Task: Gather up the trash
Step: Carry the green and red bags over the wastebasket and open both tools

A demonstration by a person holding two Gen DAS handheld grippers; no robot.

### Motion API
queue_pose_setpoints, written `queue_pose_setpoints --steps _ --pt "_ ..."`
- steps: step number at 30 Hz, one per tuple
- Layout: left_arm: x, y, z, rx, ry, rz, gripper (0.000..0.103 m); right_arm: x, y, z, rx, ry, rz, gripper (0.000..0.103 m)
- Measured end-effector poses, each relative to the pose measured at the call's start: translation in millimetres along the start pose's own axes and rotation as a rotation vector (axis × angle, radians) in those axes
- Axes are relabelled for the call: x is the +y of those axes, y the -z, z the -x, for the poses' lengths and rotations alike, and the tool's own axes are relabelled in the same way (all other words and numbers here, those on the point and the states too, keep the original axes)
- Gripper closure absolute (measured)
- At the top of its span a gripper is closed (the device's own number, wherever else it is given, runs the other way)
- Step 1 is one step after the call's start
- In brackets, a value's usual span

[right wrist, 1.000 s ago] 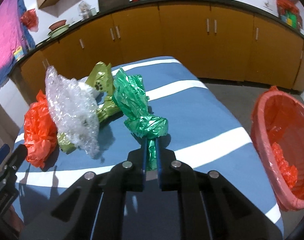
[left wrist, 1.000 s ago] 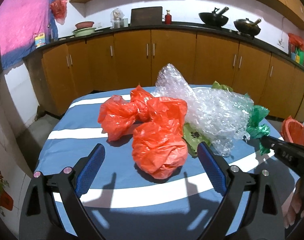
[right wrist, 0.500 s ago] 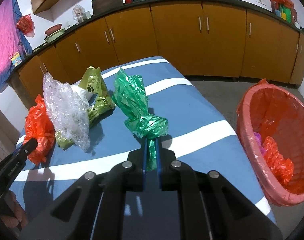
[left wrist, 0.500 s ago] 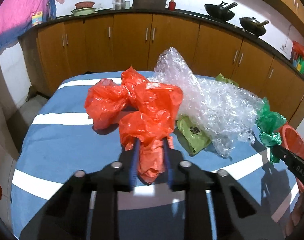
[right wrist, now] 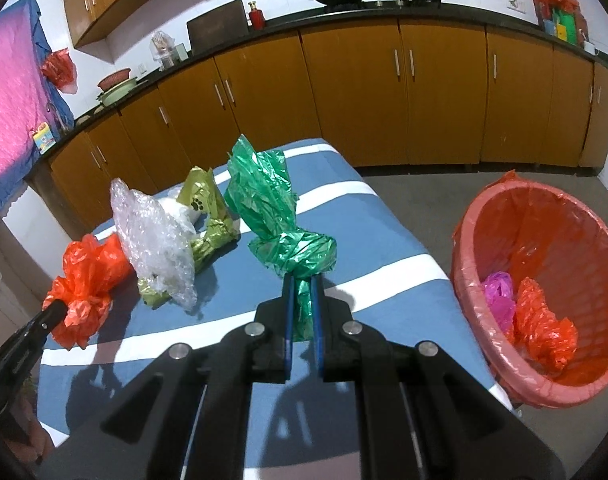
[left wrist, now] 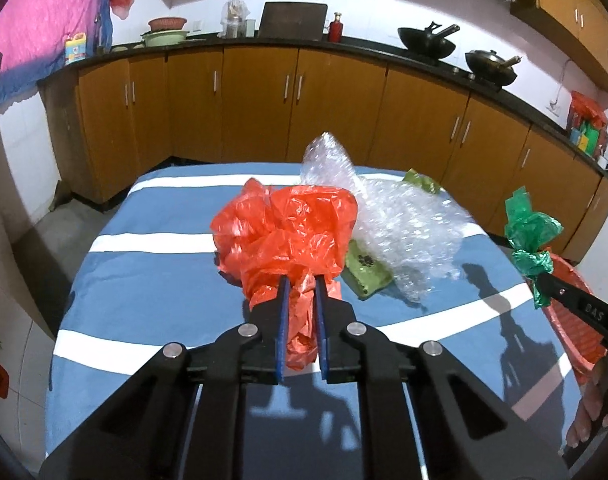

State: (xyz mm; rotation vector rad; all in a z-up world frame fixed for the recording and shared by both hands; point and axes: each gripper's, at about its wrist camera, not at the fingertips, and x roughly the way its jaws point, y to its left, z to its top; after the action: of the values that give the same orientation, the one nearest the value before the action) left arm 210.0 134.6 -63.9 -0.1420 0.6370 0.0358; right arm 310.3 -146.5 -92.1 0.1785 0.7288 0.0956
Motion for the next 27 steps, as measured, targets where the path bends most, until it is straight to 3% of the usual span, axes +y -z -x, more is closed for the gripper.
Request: queue_pose_setpoints --steps 15,27 --pt "-15 -26 47 -0.112 0.027 -0.020 0.092 -19 -13 58 -0.083 -0.010 -0.009 0.093" --pt "-52 -36 67 -0.150 0.098 -0.045 0.093 -63 -22 108 -0.164 0.060 -0.035 0.093"
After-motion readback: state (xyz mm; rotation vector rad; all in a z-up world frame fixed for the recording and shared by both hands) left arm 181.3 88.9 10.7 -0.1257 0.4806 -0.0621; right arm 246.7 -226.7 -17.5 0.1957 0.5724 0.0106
